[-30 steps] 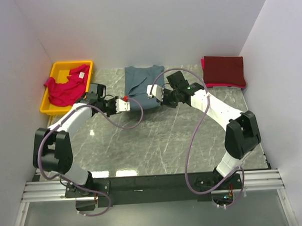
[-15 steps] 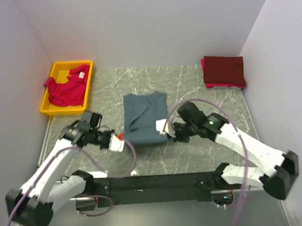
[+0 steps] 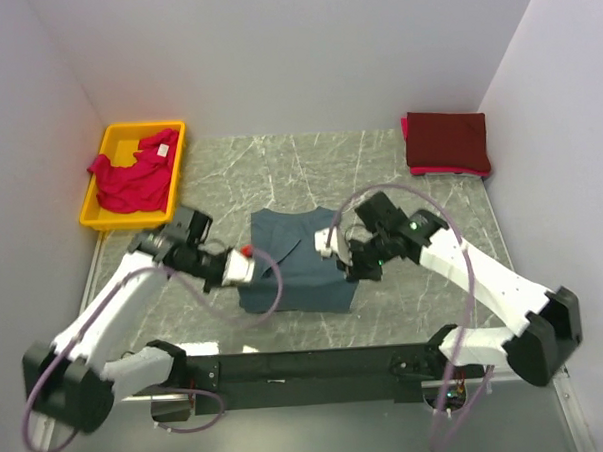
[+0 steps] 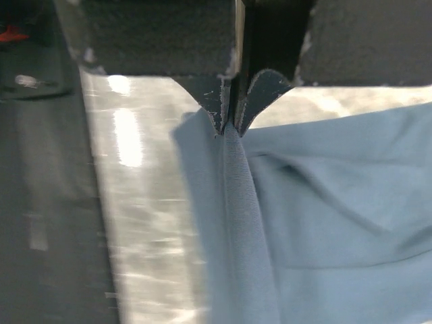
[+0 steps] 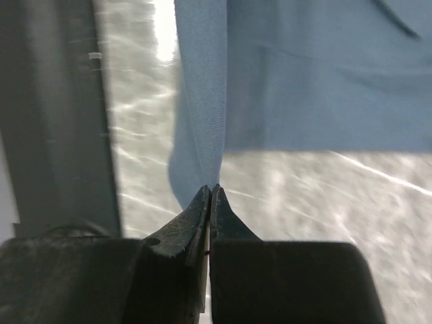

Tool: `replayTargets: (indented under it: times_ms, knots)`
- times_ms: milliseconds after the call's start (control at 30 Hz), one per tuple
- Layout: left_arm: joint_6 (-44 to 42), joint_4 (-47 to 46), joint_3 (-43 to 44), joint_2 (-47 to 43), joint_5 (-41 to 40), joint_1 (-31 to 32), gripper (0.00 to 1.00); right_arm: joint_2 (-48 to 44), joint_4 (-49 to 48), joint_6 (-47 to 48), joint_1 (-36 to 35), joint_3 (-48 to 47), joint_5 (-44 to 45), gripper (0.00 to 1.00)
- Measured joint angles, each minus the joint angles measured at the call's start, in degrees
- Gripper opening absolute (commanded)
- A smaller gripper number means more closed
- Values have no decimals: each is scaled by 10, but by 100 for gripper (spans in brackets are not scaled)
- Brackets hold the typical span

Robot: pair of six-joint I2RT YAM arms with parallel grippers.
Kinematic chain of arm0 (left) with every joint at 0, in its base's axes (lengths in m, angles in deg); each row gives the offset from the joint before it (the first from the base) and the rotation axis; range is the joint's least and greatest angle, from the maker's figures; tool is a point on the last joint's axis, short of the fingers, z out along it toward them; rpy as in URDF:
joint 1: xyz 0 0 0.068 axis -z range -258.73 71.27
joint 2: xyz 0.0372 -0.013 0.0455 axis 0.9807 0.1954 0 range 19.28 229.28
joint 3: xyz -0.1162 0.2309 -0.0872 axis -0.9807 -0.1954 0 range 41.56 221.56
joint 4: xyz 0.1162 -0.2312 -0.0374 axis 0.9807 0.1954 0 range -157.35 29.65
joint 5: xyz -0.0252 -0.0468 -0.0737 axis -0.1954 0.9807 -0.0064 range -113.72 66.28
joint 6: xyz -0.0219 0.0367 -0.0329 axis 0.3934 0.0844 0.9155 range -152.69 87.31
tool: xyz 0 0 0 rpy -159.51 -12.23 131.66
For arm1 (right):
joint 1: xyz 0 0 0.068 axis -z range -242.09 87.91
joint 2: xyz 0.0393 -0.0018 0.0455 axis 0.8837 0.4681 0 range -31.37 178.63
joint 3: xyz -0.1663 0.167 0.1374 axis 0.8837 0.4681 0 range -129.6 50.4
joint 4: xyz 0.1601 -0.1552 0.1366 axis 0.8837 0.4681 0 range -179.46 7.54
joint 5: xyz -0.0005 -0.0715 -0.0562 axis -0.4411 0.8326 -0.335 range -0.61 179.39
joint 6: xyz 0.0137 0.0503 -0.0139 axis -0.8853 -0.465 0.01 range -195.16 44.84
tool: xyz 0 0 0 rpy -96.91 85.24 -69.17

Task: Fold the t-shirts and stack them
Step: Fold the tshirt

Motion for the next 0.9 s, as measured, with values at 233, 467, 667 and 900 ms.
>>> replayTargets:
  times_ms: [233, 467, 667, 900]
  knots:
    - [5, -21, 220, 240, 7, -60, 2, 139, 18, 70, 85, -141, 6, 0]
    - [19, -38, 390, 458, 13, -106, 5, 357, 11, 104, 134, -323, 5, 0]
    - [87, -126, 404, 558, -5, -118, 13, 529, -5, 104, 158, -431, 19, 0]
    - [158, -187, 399, 601, -33, -111, 13, 579, -22, 101, 158, -438, 46, 0]
